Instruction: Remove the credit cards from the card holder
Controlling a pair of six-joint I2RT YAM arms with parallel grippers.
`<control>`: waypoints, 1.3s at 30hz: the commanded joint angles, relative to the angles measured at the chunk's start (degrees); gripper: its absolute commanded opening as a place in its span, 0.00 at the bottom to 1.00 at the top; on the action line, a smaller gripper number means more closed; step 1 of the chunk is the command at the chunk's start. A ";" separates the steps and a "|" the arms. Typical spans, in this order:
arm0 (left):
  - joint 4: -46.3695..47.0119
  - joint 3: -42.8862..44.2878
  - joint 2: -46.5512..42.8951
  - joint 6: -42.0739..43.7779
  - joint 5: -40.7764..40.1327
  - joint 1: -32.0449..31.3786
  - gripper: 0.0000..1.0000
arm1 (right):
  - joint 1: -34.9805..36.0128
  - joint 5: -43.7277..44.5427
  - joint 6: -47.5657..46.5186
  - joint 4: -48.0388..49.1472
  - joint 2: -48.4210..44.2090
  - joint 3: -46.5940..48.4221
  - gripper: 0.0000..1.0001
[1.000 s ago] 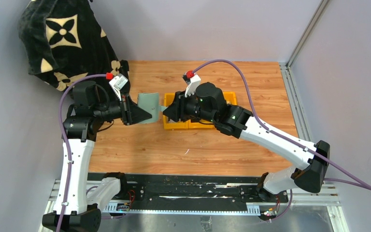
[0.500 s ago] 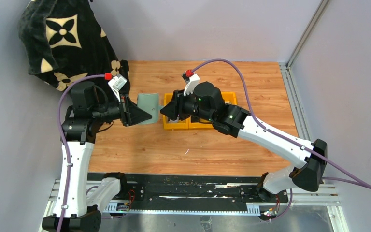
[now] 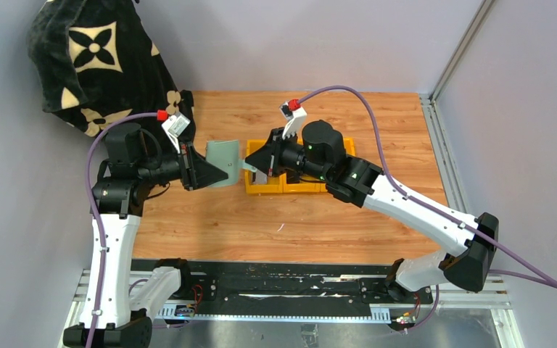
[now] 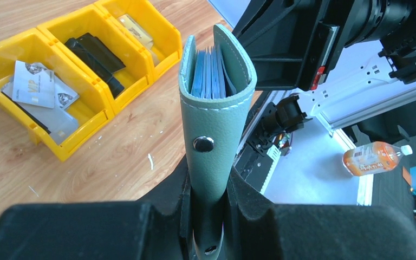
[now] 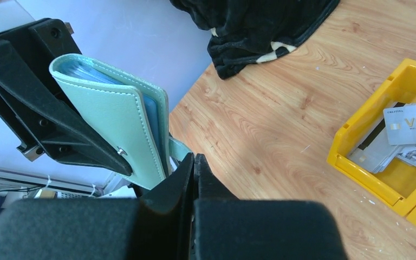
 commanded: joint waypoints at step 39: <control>7.82 -0.59 -4.00 -6.45 2.76 0.28 0.11 | -0.88 -2.39 -2.02 -1.00 -3.24 0.31 0.03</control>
